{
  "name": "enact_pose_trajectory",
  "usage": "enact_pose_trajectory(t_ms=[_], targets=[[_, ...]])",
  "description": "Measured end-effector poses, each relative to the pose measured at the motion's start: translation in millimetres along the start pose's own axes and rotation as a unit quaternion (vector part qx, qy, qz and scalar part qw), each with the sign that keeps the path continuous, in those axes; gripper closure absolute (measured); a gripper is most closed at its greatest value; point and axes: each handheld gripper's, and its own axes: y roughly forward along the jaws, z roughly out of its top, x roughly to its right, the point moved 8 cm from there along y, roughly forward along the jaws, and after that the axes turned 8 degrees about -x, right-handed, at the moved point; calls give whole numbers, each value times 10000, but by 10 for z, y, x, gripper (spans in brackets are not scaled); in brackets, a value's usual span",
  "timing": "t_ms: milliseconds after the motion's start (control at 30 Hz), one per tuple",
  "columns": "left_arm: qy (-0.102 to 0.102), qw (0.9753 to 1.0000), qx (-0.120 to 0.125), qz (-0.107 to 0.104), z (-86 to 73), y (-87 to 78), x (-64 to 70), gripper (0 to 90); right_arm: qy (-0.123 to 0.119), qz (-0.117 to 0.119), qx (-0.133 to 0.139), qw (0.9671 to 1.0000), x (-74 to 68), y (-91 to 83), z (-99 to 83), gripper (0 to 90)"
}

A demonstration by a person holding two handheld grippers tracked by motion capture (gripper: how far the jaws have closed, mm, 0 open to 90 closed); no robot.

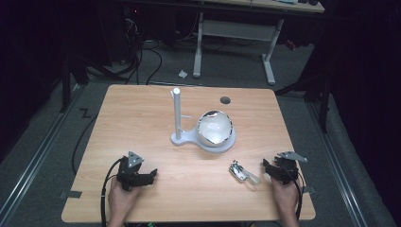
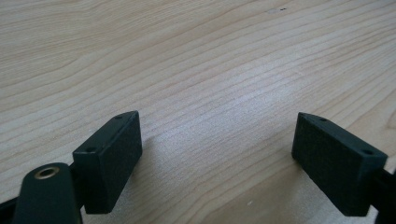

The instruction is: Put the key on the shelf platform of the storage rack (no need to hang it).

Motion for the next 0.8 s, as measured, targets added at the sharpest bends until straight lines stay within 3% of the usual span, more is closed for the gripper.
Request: enact_pose_trajectory(t_ms=[333, 433, 500, 567, 800], targets=[[-1, 10000, 1, 0, 0, 0, -1, 164, -3, -9, -2, 10000, -1, 0, 0, 454], [-1, 10000, 1, 1, 0, 0, -1, 165, -41, -165, 6, 9999, -3, -3, 1, 435], [-6, 10000, 6, 11, 1, 1, -3, 165, -50, -159, 6, 9999, -4, -2, 1, 436], [-8, 10000, 8, 10, 1, 1, -3, 165, 37, -1, -22, 10000, -8, 4, 1, 429], [-9, 10000, 8, 12, 1, 1, -3, 166, -5, -6, -28, 10000, -12, 5, 3, 426]])
